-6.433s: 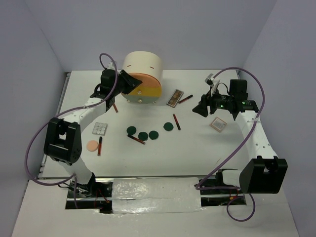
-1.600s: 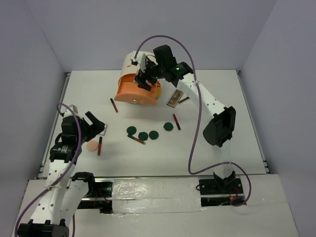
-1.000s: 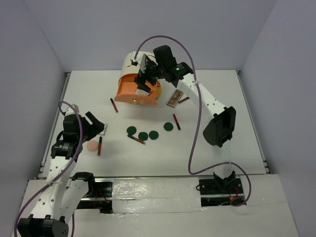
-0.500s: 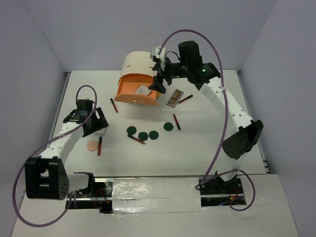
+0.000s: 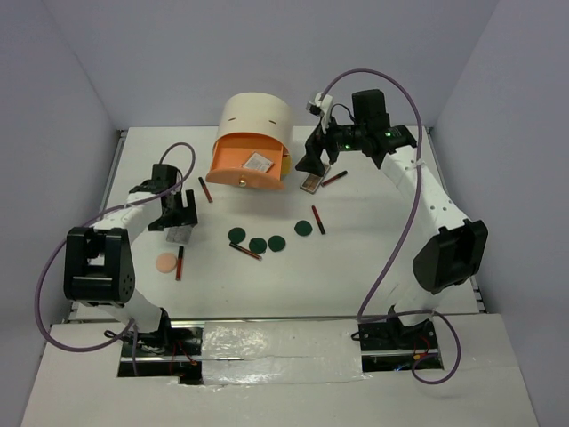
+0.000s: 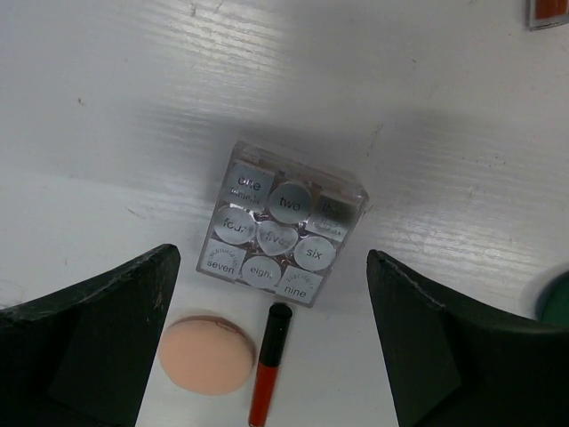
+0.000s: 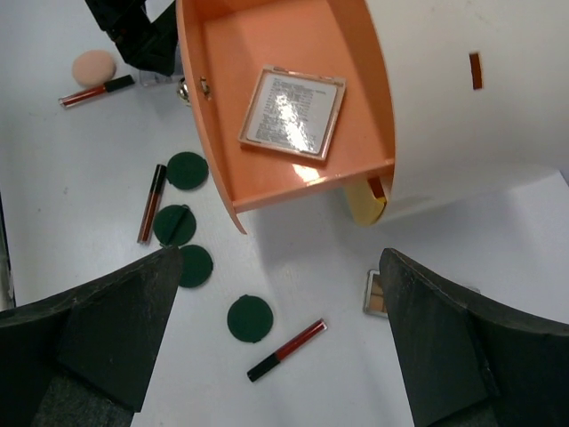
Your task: Organize the makeup
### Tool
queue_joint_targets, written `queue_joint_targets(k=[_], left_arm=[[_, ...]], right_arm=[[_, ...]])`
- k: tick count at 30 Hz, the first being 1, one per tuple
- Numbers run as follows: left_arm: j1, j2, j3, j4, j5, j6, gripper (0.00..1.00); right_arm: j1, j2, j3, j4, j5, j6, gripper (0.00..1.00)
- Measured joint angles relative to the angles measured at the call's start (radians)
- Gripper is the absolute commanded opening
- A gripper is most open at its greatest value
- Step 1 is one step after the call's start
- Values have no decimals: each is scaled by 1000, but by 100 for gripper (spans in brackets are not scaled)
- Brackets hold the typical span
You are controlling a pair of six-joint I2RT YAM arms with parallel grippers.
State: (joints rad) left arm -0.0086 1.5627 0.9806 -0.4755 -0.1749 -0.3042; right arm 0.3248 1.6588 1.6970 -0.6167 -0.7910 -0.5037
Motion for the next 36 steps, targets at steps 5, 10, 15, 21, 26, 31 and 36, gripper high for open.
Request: queue_joint_targets(k=[5, 10, 15, 21, 26, 31, 36], left_arm=[[0, 42, 11, 5, 19, 54, 99], [0, 74, 11, 16, 39, 74, 99], [0, 121, 14, 26, 56, 74, 99], [1, 124, 15, 40, 57, 69, 88], [0, 126, 15, 52, 51, 64, 50], [1, 95, -8, 57, 41, 52, 29], [2, -83, -37, 44, 61, 23, 25]], right_arm=[[-28, -24, -32, 14, -13, 21, 100], [-39, -48, -38, 33, -27, 34, 100], [-43, -63, -47, 42, -37, 38, 100], [-48, -73, -71, 49, -38, 42, 100], [-51, -83, -94, 52, -38, 43, 100], [-63, -99, -110, 54, -37, 43, 100], [-82, -124, -138, 56, -37, 42, 100]])
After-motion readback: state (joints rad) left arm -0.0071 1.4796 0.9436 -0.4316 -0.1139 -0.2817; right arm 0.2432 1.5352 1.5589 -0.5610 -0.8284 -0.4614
